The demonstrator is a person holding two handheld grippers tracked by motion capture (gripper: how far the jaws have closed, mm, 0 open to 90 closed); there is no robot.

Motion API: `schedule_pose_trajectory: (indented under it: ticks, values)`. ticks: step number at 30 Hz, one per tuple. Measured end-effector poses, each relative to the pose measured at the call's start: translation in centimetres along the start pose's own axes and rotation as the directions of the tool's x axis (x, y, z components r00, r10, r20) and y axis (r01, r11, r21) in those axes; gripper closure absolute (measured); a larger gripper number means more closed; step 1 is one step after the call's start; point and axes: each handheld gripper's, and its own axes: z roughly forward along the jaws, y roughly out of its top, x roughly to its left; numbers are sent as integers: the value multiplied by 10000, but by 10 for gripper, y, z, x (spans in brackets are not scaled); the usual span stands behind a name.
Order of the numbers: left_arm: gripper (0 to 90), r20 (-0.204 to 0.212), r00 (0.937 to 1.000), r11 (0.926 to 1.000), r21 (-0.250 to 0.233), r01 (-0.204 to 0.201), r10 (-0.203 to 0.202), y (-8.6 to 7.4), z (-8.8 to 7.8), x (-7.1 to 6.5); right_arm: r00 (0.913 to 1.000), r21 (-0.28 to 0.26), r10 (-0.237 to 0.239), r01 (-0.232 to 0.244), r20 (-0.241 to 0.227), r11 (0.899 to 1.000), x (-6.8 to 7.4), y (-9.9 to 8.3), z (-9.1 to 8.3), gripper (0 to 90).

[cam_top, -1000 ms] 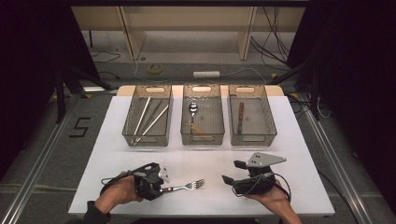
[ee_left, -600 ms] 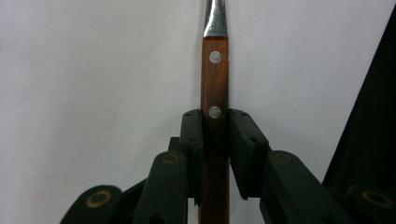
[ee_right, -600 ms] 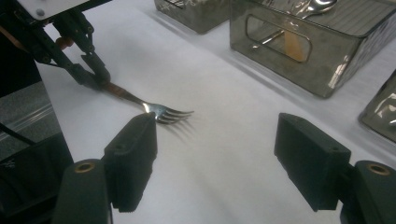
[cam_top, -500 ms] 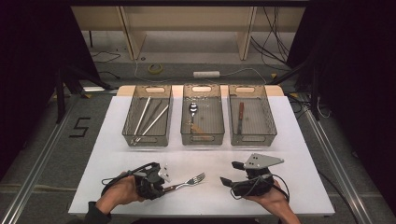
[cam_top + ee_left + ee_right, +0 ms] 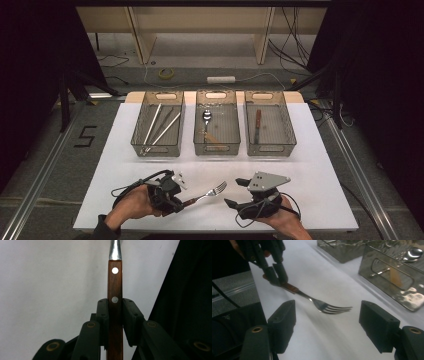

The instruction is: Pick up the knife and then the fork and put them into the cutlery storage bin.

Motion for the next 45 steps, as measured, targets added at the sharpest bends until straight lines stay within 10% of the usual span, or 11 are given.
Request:
schedule_pose_trajectory:
  ticks: [22,45]
  values:
    - [757,667,9948,9965,271,-795,775,40,6,-10,9712,883,-2350,2377,-401,9673,30,4,29,309]
    - [756,1205,9859,9898,689,-1249,1161,59,11,-22,8514,2275,-5244,5130,-119,8277,52,-3,53,510]
